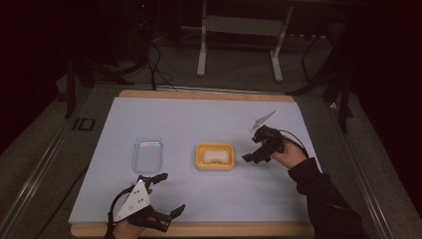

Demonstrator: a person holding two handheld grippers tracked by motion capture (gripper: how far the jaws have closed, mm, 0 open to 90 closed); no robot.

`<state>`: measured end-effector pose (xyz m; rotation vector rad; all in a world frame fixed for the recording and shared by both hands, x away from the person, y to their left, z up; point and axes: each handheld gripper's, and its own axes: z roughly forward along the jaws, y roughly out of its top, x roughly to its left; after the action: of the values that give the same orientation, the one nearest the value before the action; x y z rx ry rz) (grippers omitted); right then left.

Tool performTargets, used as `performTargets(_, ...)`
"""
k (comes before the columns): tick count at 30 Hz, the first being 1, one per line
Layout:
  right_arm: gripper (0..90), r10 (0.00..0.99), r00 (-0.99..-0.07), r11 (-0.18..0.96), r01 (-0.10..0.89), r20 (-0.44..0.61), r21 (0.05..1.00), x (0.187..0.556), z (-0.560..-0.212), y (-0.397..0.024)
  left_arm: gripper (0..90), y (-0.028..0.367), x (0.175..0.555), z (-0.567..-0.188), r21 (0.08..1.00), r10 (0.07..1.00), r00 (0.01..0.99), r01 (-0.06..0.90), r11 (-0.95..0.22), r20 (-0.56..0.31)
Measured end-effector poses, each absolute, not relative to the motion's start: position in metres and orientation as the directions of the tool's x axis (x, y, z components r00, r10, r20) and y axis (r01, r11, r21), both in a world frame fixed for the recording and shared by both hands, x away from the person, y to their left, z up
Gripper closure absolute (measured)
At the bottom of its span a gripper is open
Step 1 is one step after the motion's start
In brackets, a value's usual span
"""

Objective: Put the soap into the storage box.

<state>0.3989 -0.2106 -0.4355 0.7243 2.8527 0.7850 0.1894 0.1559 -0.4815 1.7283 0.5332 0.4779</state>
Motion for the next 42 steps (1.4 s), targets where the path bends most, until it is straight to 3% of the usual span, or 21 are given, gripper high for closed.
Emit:
performTargets(17,12.8,0.618,-0.786,0.628,0.511,0.023,0.587,0.368,-0.456,-0.235,0.7,0.155,0.189,-0.482,0.975,0.583,0.812,0.101,-0.197,0.034)
performTargets(29,12.8,0.632,-0.775,0.633,0.493,-0.03,0.597,0.34,-0.466,-0.238,0.8,0.155,0.189,-0.482,0.976,0.581,0.813,0.102,-0.195,0.031)
performTargets(42,13.0,0.728,-0.685,0.515,0.525,-0.022,0.678,0.322,-0.474,-0.261,0.8,0.154,0.188,-0.482,0.975,0.569,0.822,0.101,-0.199,0.031)
